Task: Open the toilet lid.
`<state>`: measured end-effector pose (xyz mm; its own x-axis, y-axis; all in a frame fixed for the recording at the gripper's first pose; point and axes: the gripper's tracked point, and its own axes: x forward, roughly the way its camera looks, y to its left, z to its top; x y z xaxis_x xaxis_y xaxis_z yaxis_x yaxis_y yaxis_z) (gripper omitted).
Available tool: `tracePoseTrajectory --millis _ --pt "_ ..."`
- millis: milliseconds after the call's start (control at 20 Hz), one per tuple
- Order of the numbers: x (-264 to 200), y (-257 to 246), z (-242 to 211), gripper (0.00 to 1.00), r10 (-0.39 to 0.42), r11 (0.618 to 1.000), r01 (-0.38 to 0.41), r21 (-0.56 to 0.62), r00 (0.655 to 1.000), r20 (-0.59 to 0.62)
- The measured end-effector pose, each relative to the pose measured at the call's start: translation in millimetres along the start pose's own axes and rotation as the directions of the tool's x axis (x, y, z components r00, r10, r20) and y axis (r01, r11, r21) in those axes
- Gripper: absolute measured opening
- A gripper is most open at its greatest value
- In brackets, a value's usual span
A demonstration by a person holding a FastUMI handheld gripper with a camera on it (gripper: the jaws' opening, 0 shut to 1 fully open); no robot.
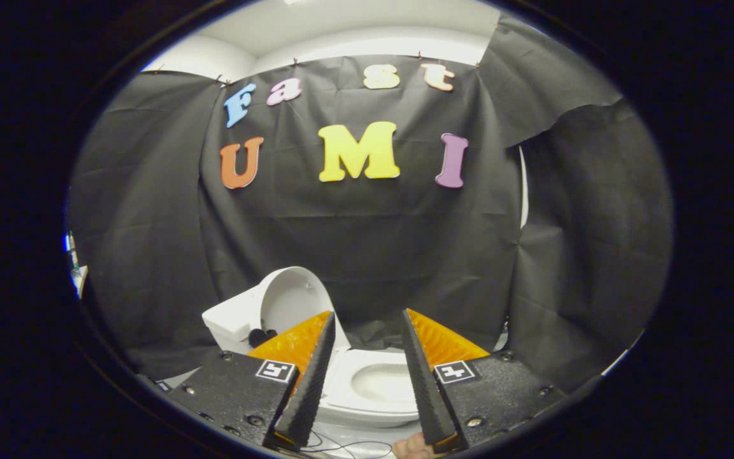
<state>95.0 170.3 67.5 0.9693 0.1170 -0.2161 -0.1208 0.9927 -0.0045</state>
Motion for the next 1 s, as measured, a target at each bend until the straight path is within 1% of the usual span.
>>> tracePoseTrajectory --millis 250,400,500,850,1000 --pt "-31 -51 -5 0.66 -0.078 0.997 0.078 0.02 0.997 0.025" --pt "-45 -71 -9 0.66 -0.093 0.995 0.092 0.039 0.995 0.033" --pt "-52 -86 -10 0.66 -0.117 0.992 0.115 0.049 0.992 0.038" --pt "-67 -109 -24 0.66 -0.126 0.99 0.121 0.072 0.99 0.063" --pt "-68 -114 -29 0.66 -0.123 0.991 0.119 0.057 0.989 0.077"
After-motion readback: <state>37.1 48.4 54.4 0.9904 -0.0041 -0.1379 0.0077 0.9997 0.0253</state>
